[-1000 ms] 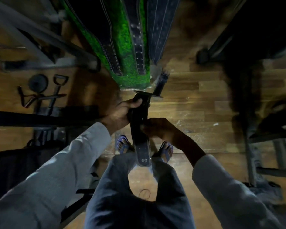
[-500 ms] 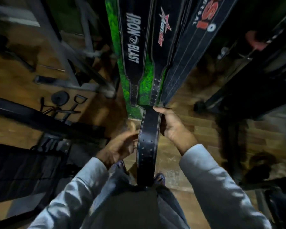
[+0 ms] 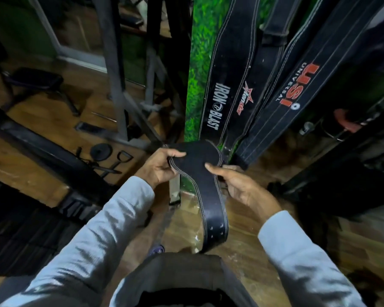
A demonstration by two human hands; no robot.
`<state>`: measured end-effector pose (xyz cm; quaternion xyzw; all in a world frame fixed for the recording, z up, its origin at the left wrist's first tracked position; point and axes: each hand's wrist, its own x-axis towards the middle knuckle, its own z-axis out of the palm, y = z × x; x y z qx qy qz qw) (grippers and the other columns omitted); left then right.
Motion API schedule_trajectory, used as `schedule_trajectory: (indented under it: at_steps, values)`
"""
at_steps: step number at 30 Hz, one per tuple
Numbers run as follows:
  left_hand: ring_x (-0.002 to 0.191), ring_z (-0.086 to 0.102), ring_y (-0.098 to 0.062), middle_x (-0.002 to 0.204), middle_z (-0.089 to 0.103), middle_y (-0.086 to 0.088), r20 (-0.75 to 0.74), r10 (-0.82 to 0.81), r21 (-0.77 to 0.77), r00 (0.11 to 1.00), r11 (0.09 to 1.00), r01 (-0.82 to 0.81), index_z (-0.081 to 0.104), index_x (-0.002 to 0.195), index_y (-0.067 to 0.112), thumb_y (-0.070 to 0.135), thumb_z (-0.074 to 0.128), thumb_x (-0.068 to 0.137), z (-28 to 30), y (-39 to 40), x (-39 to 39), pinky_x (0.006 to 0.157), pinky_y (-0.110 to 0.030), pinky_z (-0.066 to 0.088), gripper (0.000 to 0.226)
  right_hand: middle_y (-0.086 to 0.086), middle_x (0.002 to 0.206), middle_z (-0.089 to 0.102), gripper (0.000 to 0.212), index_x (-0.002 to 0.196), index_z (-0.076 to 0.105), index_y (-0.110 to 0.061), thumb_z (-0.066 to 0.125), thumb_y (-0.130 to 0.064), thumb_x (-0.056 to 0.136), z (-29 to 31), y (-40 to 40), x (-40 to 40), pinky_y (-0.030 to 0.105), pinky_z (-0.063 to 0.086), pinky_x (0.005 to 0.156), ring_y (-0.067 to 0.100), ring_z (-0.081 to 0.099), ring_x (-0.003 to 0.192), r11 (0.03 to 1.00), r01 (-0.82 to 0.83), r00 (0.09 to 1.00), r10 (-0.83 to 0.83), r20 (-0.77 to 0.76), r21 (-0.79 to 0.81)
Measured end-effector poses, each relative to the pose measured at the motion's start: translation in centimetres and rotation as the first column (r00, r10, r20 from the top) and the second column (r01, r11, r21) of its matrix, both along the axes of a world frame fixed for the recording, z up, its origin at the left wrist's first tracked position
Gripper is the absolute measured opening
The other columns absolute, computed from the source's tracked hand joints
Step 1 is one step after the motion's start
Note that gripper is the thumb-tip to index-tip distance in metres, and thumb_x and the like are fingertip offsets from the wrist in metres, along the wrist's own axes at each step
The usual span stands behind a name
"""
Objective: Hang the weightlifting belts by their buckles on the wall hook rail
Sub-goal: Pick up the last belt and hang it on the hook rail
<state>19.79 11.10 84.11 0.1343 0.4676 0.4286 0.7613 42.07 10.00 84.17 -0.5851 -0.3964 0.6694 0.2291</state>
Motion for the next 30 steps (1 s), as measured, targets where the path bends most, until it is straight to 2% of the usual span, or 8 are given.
schedule_trajectory:
  at_steps: [3,6,11,14,17,21,25,30]
  values:
    - [0.122,0.066,-0.035,0.133,0.065,-0.023,0.045,-0.028,0.112,0.999,0.993,0.023,0.054,0.14,-0.007,-0.009,0.054,0.081,0.6,-0.6,-1.6,0.098,-0.044,0.058,0.059,0.004,0.119,0.074,0.052,0.121,0.071,-0.016,0.082,-0.047,0.081,1.4,2.0,-0.8,0.03,0.062,0.072,0.017,0.074,0.091,0.998,0.057,0.992,-0.059,-0.112,-0.018]
    - [0.12,0.066,-0.036,0.131,0.067,-0.023,0.016,-0.049,0.199,0.999,0.979,0.045,0.054,0.139,-0.01,-0.016,0.055,0.077,0.9,-1.3,-3.0,0.096,-0.043,0.059,0.062,0.006,0.124,0.076,0.046,0.128,0.071,-0.019,0.073,-0.046,0.091,4.2,4.1,-2.4,0.039,0.059,0.098,0.021,0.072,0.113,0.999,0.01,0.975,-0.002,-0.223,0.036]
    - [0.122,0.065,-0.04,0.13,0.066,-0.026,-0.063,-0.094,0.254,0.994,0.961,0.107,0.063,0.131,-0.006,-0.024,0.059,0.076,2.1,-3.2,-5.2,0.094,-0.045,0.059,0.058,0.016,0.123,0.074,0.069,0.13,0.065,0.0,0.091,-0.024,0.071,6.8,7.0,-5.9,0.044,0.057,0.102,0.028,0.072,0.108,0.967,-0.147,0.978,0.174,-0.116,0.209]
    - [0.09,0.077,-0.031,0.105,0.078,-0.018,-0.043,-0.001,0.209,0.999,0.978,0.01,0.077,0.107,0.001,0.002,0.062,0.088,4.3,-3.2,-6.7,0.069,-0.038,0.063,0.024,0.008,0.098,0.08,0.024,0.106,0.073,-0.003,0.078,0.002,0.083,5.3,6.1,-7.1,0.031,0.059,0.086,0.017,0.075,0.09,0.926,-0.189,0.968,0.231,-0.094,0.328]
    - [0.084,0.077,-0.029,0.098,0.079,-0.015,0.005,0.187,0.209,0.982,0.96,-0.184,0.079,0.1,0.006,0.022,0.066,0.094,5.7,-0.2,-8.4,0.07,-0.04,0.063,0.022,0.006,0.095,0.08,0.026,0.103,0.072,-0.003,0.078,0.009,0.081,3.5,3.5,-7.0,0.023,0.06,0.083,0.018,0.075,0.095,0.912,-0.257,0.954,0.293,-0.066,0.321]
    - [0.08,0.077,-0.029,0.09,0.079,-0.015,-0.13,0.253,0.357,0.959,0.914,-0.192,0.072,0.11,0.0,-0.01,0.067,0.081,5.8,1.0,-8.3,0.078,-0.045,0.064,0.031,0.003,0.107,0.077,0.034,0.109,0.066,-0.008,0.084,-0.018,0.082,3.8,2.7,-7.4,0.031,0.056,0.096,0.017,0.071,0.106,0.935,-0.233,0.968,0.248,-0.023,0.266]
    - [0.078,0.076,-0.028,0.089,0.079,-0.015,-0.195,0.169,0.458,0.966,0.887,-0.063,0.073,0.101,0.0,-0.019,0.066,0.072,4.5,-1.5,-8.1,0.076,-0.041,0.064,0.035,0.01,0.142,0.064,0.094,0.14,0.055,-0.005,0.089,-0.054,0.069,7.5,6.3,-9.1,0.048,0.036,0.123,0.022,0.056,0.136,0.903,-0.019,0.98,0.103,-0.172,0.43]
    - [0.083,0.077,-0.027,0.097,0.079,-0.015,-0.15,0.167,0.494,0.975,0.867,-0.073,0.077,0.099,0.004,0.005,0.071,0.08,7.5,-2.7,-9.2,0.072,-0.036,0.063,0.02,0.014,0.115,0.077,0.033,0.119,0.072,0.001,0.077,-0.01,0.089,7.8,6.2,-11.2,0.048,0.053,0.107,0.026,0.073,0.108,0.829,-0.029,0.982,0.127,-0.138,0.558]
